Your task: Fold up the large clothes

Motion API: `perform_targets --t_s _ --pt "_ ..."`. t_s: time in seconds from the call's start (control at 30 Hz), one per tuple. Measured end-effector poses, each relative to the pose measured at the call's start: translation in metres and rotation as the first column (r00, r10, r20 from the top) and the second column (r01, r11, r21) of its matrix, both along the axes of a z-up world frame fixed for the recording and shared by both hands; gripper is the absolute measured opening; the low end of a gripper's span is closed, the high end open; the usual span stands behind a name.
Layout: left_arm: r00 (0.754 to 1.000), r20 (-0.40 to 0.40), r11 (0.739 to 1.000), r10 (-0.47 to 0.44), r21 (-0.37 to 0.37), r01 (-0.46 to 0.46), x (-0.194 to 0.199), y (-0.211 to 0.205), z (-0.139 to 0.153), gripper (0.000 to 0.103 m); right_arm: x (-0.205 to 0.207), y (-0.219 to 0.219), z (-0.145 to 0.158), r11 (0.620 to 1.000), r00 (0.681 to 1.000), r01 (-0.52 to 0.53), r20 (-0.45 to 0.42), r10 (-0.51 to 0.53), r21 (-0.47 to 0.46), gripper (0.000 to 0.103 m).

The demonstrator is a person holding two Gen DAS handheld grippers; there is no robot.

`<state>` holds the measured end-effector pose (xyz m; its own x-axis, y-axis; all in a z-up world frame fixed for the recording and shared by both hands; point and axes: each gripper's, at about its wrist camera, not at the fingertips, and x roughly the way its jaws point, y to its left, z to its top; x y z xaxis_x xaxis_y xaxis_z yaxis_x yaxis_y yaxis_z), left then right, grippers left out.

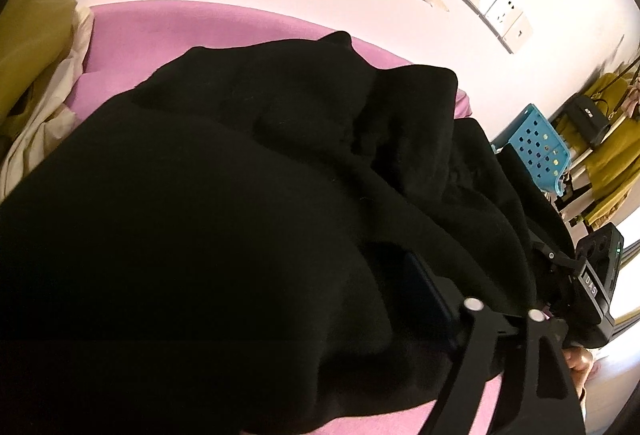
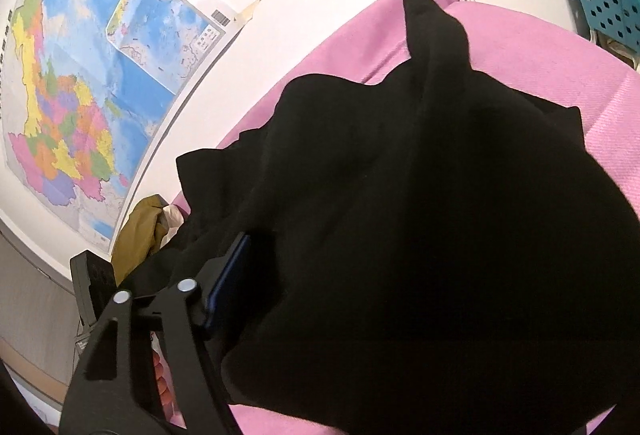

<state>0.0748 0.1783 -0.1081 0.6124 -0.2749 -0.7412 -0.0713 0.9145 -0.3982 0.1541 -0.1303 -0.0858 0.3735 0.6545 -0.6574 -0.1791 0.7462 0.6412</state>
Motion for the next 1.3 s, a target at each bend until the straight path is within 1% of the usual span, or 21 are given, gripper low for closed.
perform_targets --t_s 0.03,0.13,0.2,0.3,0.37,0.43,0.47,0.53,0.57,0.6,0.7,0.8,0.87,0.9,0.93,1.0,1.03,1.07,1.13,1.23,1.3 --pt "1.000 -0.004 1.000 -0.001 0.014 0.001 0.002 -0.002 0.000 0.087 0.001 0.000 -0.001 1.000 1.000 -0.002 -0.003 0.002 0.001 0.062" --pt "1.000 -0.008 0.998 0.002 0.055 -0.001 0.006 -0.006 0.001 0.087 0.001 -0.004 -0.004 1.000 1.000 -0.006 -0.006 0.006 -0.002 0.050" --pt "1.000 0.005 0.998 0.006 0.060 -0.006 0.008 -0.006 0.001 0.087 0.001 -0.004 -0.005 1.000 1.000 -0.004 -0.006 0.004 -0.004 0.045" --pt "1.000 0.023 0.997 0.013 0.080 -0.014 0.007 -0.005 0.000 0.087 0.001 -0.006 -0.007 1.000 1.000 -0.009 -0.005 0.009 0.015 0.042" --pt "0.999 0.029 0.994 0.019 0.107 -0.022 0.007 -0.006 0.000 0.083 0.002 -0.007 -0.008 1.000 1.000 -0.009 -0.008 0.009 0.029 0.042" --pt "0.999 0.030 0.992 0.034 0.123 -0.037 0.008 -0.006 0.000 0.073 0.005 -0.009 -0.010 0.998 1.000 0.005 -0.010 -0.005 0.063 0.046" --pt "0.999 0.027 0.991 0.046 0.122 -0.049 0.008 -0.004 0.001 0.070 0.005 -0.008 -0.010 0.998 1.000 0.010 -0.008 -0.009 0.063 0.047" --pt "0.998 0.017 0.991 0.067 0.111 -0.069 0.009 0.001 0.002 0.060 0.005 -0.002 -0.009 0.999 1.000 -0.002 0.007 0.002 0.034 0.047" --pt "0.997 0.012 0.991 0.074 0.108 -0.075 0.009 0.001 0.003 0.057 0.005 -0.002 -0.009 0.999 1.000 -0.002 0.008 0.002 0.035 0.047" --pt "0.997 0.010 0.991 0.075 0.108 -0.076 0.009 0.001 0.003 0.054 0.006 -0.002 -0.009 0.999 1.000 -0.006 0.007 0.006 0.032 0.044" --pt "0.997 0.009 0.990 0.077 0.121 -0.077 0.006 -0.001 0.005 0.049 0.005 -0.003 -0.008 1.000 1.000 -0.022 0.009 0.021 0.022 0.035" --pt "0.997 0.012 0.988 0.073 0.139 -0.074 0.006 -0.003 0.006 0.048 0.005 -0.003 -0.009 0.999 1.000 -0.025 0.002 0.025 0.022 0.034" --pt "0.997 0.005 0.989 0.078 0.128 -0.078 0.008 -0.002 0.004 0.053 0.007 -0.003 -0.012 0.999 0.999 -0.033 -0.010 0.033 0.027 0.035" --pt "0.997 -0.002 0.991 0.079 0.104 -0.078 0.009 0.000 0.003 0.057 0.008 -0.004 -0.014 0.998 0.999 -0.028 -0.024 0.029 0.047 0.037" --pt "0.997 0.004 0.992 0.081 0.094 -0.081 0.010 0.000 0.003 0.058 0.009 -0.005 -0.015 0.998 0.999 -0.026 -0.029 0.027 0.060 0.037" --pt "0.997 0.002 0.991 0.078 0.108 -0.078 0.012 -0.004 0.004 0.057 0.008 -0.003 -0.014 0.998 0.999 -0.034 -0.021 0.035 0.043 0.035" --pt "0.997 0.001 0.990 0.078 0.114 -0.078 0.011 -0.004 0.005 0.050 0.008 -0.003 -0.012 0.999 0.999 -0.036 -0.018 0.037 0.040 0.031" --pt "0.997 0.002 0.991 0.077 0.111 -0.077 0.010 -0.004 0.006 0.046 0.007 -0.004 -0.009 0.998 0.999 -0.037 -0.015 0.038 0.052 0.028" --pt "0.997 0.010 0.991 0.075 0.113 -0.076 0.003 -0.004 0.013 0.033 0.002 -0.008 0.003 0.992 0.999 -0.048 0.002 0.048 0.116 0.021" --pt "0.998 0.002 0.995 0.055 0.086 -0.055 -0.009 -0.006 0.025 0.028 -0.009 -0.012 0.022 0.985 0.997 -0.077 0.024 0.074 0.154 0.019" --pt "0.999 0.006 0.997 0.036 0.061 -0.036 -0.022 -0.004 0.032 0.027 -0.022 -0.014 0.036 0.983 0.994 -0.105 0.033 0.101 0.149 0.019"
